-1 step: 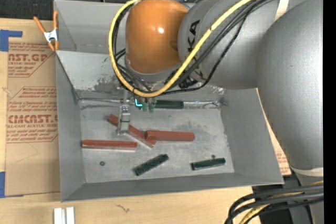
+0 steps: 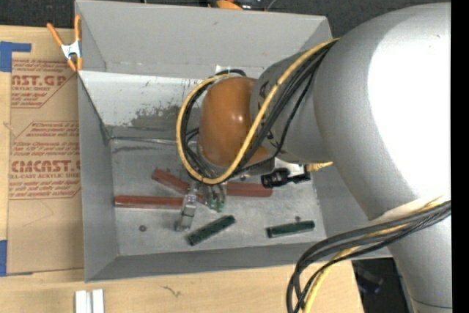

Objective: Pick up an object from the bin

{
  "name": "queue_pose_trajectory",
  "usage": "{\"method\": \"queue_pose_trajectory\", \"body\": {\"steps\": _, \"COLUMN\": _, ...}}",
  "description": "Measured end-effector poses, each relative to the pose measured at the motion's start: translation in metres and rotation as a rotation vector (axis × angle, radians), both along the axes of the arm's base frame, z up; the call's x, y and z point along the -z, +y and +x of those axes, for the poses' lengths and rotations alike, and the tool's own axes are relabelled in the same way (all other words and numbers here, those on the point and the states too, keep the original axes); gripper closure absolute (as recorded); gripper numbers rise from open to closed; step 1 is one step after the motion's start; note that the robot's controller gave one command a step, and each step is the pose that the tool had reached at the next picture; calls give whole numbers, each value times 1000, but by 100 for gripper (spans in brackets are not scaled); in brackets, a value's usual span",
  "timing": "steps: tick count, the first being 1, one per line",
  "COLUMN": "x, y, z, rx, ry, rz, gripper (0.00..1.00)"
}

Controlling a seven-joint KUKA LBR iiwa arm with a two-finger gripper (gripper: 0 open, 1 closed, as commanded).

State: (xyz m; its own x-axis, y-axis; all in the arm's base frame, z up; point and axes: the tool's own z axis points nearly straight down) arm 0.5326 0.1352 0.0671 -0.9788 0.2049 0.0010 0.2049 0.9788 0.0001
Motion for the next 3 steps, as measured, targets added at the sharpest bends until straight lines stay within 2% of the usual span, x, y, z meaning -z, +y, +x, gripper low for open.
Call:
{"method": "queue_pose_trajectory", "body": {"steps": 1, "x": -3, "y": -16, "z": 27, "rx": -28, "ry": -4, "rz": 0, "gripper": 0}}
{"method": "queue_pose_trajectory", "body": {"steps": 2, "x": -3, "y": -15, "z": 25, "rx": -29, "ry": -2, "rz": 1, "gripper": 100}}
{"method": "queue_pose_trajectory", "body": {"steps": 3, "x": -116, "y": 0, "z": -8, "rx": -61, "ry": -8, "rz": 3, "gripper": 100}}
